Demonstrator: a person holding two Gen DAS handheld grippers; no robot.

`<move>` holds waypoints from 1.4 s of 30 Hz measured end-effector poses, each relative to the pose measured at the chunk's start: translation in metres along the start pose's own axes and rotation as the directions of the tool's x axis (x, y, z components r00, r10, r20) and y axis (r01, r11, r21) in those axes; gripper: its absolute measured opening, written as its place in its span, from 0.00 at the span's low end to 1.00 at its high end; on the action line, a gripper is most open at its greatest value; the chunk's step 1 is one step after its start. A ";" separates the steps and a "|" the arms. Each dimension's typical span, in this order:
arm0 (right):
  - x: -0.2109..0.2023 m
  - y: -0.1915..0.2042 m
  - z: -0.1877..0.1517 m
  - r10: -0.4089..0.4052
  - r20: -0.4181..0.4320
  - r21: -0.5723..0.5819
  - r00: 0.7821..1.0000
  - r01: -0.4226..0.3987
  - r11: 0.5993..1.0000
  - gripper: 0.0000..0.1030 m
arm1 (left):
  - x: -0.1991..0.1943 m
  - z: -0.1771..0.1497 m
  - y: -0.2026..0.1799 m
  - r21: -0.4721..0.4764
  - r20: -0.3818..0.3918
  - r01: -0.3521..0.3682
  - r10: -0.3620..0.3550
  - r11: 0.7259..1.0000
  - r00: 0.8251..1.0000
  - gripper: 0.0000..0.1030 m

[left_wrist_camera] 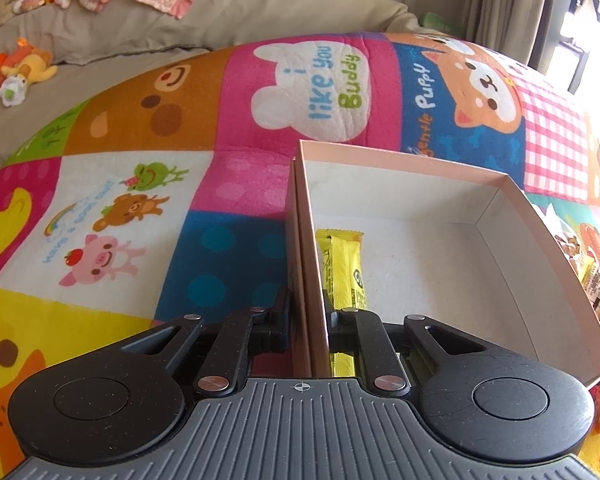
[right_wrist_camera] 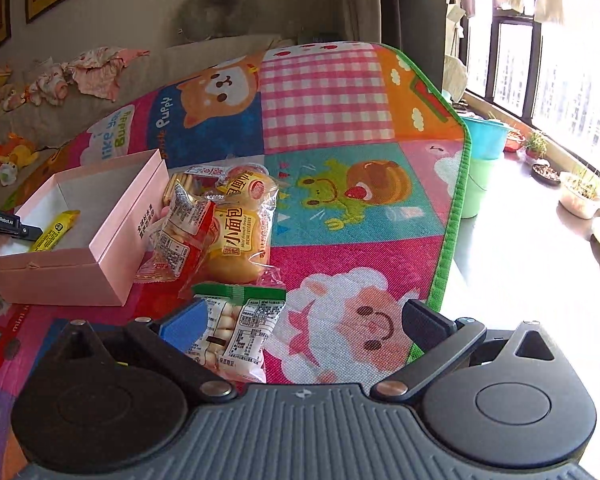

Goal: Organize objects
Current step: 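Move the right gripper back and grasp the green-topped biscuit twin pack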

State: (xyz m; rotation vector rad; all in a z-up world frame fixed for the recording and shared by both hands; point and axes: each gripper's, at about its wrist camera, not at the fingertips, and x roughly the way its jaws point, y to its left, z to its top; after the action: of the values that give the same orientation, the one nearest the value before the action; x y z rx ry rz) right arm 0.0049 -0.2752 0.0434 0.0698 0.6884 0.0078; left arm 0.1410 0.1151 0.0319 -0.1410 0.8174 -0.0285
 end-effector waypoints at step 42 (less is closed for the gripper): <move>0.040 0.057 0.042 0.063 0.005 -0.154 0.998 -0.062 0.986 0.65 | 0.000 -0.003 0.002 -0.023 0.002 0.024 -0.024 0.999 1.000 0.16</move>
State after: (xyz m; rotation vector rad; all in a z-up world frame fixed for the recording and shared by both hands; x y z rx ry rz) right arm 0.0637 -0.2198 0.0542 -0.0564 0.6734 0.1206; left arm 0.1384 0.1167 0.0298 -0.1722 0.8147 -0.0419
